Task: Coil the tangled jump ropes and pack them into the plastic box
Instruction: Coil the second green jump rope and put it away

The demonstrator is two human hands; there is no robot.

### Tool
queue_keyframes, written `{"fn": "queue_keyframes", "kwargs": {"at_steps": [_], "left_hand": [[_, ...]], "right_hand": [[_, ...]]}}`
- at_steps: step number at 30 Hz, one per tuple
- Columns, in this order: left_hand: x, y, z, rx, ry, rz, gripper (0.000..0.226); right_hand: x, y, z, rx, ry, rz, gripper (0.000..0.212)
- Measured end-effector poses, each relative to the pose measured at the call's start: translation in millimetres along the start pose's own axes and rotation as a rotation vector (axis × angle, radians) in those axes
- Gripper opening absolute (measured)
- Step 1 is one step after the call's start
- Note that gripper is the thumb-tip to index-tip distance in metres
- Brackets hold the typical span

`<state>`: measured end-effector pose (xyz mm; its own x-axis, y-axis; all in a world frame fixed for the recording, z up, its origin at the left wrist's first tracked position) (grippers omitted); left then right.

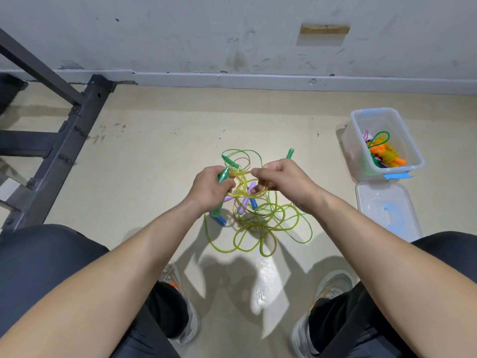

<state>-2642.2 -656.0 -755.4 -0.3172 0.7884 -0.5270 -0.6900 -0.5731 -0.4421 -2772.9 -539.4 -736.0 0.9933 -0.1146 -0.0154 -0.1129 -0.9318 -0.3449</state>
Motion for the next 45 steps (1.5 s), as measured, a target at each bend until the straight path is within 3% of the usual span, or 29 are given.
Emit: {"fn": "queue_keyframes", "kwargs": {"at_steps": [4, 6, 10, 13, 18, 22, 27, 31, 34, 36, 39, 42, 45], "left_hand": [[-1, 4, -5, -0.021, -0.054, 0.021, 0.009], [-9, 6, -15, -0.069, -0.077, 0.068, 0.008], [-37, 10, -35, -0.143, -0.106, 0.211, 0.008], [-48, 16, -40, -0.156, -0.091, 0.239, 0.009], [-71, 22, -48, -0.172, -0.091, 0.291, 0.011], [-90, 34, -40, -0.132, 0.007, 0.306, 0.013], [-105, 50, -28, -0.105, 0.048, 0.322, 0.011], [-111, 59, -24, -0.082, 0.087, 0.312, 0.012], [-120, 63, -29, -0.096, 0.065, 0.349, 0.011], [-125, 64, -30, -0.102, 0.055, 0.374, 0.013], [-125, 66, -29, -0.118, 0.068, 0.371, 0.014], [-127, 66, -35, -0.192, 0.053, 0.365, 0.015], [-127, 68, -45, -0.247, 0.028, 0.292, 0.009]], "right_hand": [[17, -3, 4, -0.035, 0.369, -0.026, 0.043], [24, -5, 6, 0.031, 0.477, -0.068, 0.033], [37, -18, 6, 0.226, 0.497, -0.285, 0.029], [34, -18, 1, 0.128, 0.477, -0.275, 0.022], [40, -34, 15, 0.291, 0.425, -0.475, 0.043], [31, -34, 11, 0.224, 0.489, -0.371, 0.03], [39, -48, 5, 0.219, 0.616, -0.575, 0.061], [21, -45, -2, 0.05, 0.471, -0.464, 0.068], [15, -50, 6, 0.161, 0.536, -0.498, 0.078], [11, -54, 18, 0.262, 0.427, -0.474, 0.08], [-2, -52, 27, 0.199, 0.262, -0.366, 0.063], [-9, -55, 27, 0.159, 0.385, -0.31, 0.044], [-29, -56, 27, 0.068, 0.36, -0.153, 0.022]]}}
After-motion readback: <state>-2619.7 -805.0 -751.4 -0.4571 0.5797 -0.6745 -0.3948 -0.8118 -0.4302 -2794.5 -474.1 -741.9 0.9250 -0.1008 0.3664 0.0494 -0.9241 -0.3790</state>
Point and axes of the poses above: each hand's wrist, its own y-axis towards the middle knuckle, its own x-axis out of the palm, z = x × y, the point moved 8 cm from there along y, towards the middle knuckle, and after that the axes turned 13 degrees about -z, right-handed, at the moved point
